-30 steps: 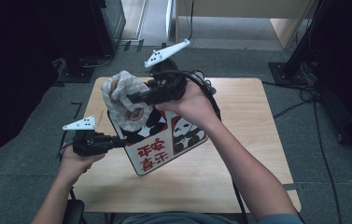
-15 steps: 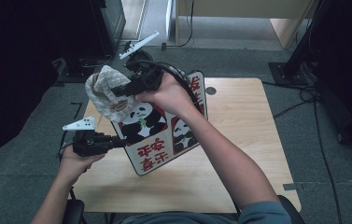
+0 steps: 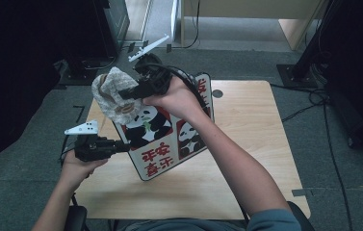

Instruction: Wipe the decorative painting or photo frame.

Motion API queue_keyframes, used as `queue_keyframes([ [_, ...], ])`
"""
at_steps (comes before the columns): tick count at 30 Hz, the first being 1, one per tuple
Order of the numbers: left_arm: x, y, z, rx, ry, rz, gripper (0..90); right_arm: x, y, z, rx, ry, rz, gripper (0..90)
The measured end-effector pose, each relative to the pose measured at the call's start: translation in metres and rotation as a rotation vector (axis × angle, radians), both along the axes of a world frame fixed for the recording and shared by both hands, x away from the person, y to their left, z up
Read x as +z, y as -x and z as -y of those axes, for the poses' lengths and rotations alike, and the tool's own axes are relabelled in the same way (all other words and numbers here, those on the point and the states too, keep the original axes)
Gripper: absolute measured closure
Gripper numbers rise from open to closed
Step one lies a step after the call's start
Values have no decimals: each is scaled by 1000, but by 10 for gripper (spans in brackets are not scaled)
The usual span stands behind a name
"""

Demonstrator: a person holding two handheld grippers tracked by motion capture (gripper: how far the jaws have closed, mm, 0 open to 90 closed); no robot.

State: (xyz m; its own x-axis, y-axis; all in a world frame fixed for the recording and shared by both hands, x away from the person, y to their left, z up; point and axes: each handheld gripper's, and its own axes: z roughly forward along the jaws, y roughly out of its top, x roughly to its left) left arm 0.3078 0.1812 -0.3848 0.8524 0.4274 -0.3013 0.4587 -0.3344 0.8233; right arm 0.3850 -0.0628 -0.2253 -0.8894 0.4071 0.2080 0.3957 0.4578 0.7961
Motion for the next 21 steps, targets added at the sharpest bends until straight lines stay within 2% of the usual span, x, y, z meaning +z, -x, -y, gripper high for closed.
queue_keyframes([
  [21,0,0,0,-1,-1,1,787,-2,-7,24,-40,-18,-5,608],
])
